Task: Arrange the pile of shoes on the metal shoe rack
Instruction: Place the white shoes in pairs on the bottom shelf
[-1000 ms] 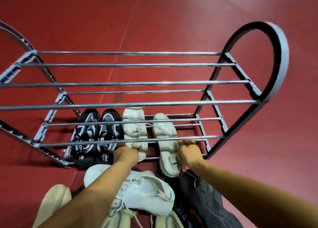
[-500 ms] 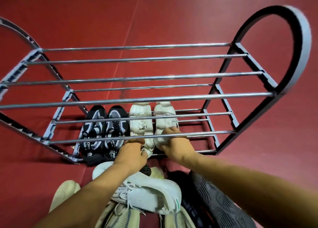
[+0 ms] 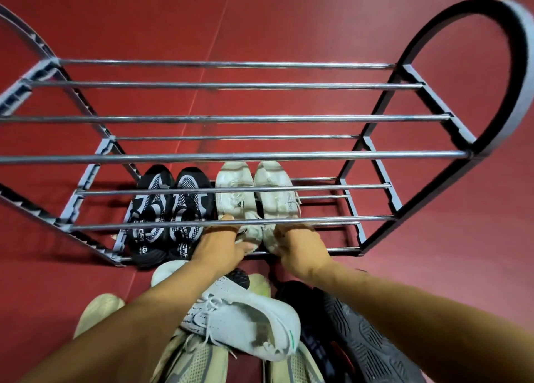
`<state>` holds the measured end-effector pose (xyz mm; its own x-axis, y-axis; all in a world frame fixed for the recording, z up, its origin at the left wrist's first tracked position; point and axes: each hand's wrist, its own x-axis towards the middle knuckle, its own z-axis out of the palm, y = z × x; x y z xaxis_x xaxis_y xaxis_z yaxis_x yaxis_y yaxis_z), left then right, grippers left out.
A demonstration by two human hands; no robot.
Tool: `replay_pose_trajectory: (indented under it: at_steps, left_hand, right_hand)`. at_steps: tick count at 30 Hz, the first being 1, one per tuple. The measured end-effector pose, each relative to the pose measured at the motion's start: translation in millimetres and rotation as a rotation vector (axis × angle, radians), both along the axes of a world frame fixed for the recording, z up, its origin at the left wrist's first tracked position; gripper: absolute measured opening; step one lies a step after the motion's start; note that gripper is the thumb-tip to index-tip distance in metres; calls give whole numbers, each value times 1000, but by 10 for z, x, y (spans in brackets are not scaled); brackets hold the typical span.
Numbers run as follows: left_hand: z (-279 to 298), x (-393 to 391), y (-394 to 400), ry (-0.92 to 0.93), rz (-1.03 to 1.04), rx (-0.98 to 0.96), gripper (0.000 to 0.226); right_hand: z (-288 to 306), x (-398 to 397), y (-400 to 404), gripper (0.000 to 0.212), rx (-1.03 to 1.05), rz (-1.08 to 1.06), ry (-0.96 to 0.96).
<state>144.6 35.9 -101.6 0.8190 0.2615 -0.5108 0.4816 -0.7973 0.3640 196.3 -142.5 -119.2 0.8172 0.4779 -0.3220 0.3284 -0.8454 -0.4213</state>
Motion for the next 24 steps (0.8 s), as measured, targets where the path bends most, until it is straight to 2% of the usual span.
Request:
replay_pose_trajectory:
  at_steps: [5, 7, 9, 11, 14, 16, 18, 20, 21, 24]
  left_hand:
    - [17, 64, 8, -50, 14, 90, 41]
    - [73, 192, 99, -60, -11, 114, 40]
    - [182, 253, 161, -65, -108, 123, 39]
    - [306, 218, 217, -105, -210, 128, 44]
    - [457, -45, 310, -190, -331, 169, 65]
    - [517, -240, 472, -233, -346, 162, 63]
    - [562, -381, 641, -324, -265, 165, 55]
    - [570, -539, 719, -448, -96, 167, 45]
    - [565, -615, 709, -491, 31, 142, 40]
    - [599, -874, 574, -574, 346, 95, 24]
  right_hand:
    - [-101, -2, 81, 20, 42, -26, -41]
    - [-138, 191, 49, 32, 99, -18, -62]
    - [-69, 316, -27, 49, 133, 7, -20]
    - [21, 353, -133, 57, 116, 1, -11]
    - [276, 145, -167, 44, 51, -77, -183]
    - [550, -199, -71, 44, 164, -76, -193]
    - [794, -548, 68, 70, 215, 80, -32]
    - [828, -801, 193, 93, -2, 271, 97]
    - [795, -826, 240, 87, -112, 323, 110]
    - [863, -663, 293, 21, -113, 278, 123]
